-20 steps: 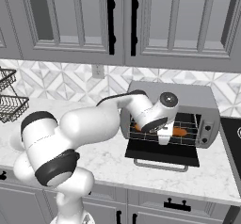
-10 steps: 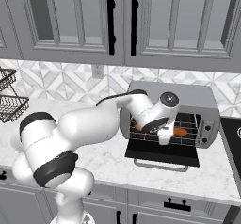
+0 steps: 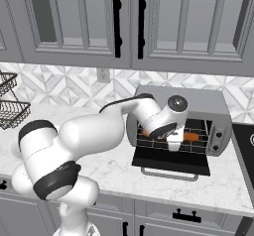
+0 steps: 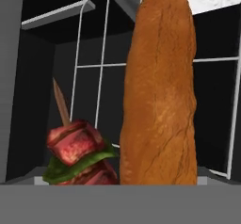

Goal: Pick up the kebab skewer and baguette bread, and place them inside the toaster oven. Close the toaster oven door and start by setting the timer.

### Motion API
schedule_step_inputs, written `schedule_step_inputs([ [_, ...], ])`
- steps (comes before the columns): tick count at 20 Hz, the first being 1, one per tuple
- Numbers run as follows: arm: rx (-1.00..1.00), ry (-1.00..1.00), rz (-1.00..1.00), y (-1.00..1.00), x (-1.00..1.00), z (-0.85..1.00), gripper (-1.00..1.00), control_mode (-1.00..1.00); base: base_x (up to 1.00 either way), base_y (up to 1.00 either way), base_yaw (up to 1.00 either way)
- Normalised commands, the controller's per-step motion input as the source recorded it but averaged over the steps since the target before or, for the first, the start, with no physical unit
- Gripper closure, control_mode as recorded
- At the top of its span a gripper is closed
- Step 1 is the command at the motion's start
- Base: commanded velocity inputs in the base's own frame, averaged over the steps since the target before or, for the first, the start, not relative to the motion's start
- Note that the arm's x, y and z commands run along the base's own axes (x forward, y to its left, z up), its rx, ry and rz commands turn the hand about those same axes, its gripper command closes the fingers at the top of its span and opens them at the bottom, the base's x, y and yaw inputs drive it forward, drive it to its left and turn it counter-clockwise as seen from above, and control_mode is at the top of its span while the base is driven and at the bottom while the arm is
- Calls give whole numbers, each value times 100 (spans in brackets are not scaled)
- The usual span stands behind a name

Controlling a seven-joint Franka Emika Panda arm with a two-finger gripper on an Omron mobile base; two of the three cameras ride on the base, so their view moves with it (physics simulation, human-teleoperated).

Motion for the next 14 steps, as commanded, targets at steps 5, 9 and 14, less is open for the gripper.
schedule_step_inputs([
  [5,-15,-11,-6,1,6,-23,-100,-100,0,0,0],
  [9,-4,0,-23,0,0,0,-100,-100,0,0,0],
  [14,-16,-15,-13,0,0,-16,-100,-100,0,0,0],
])
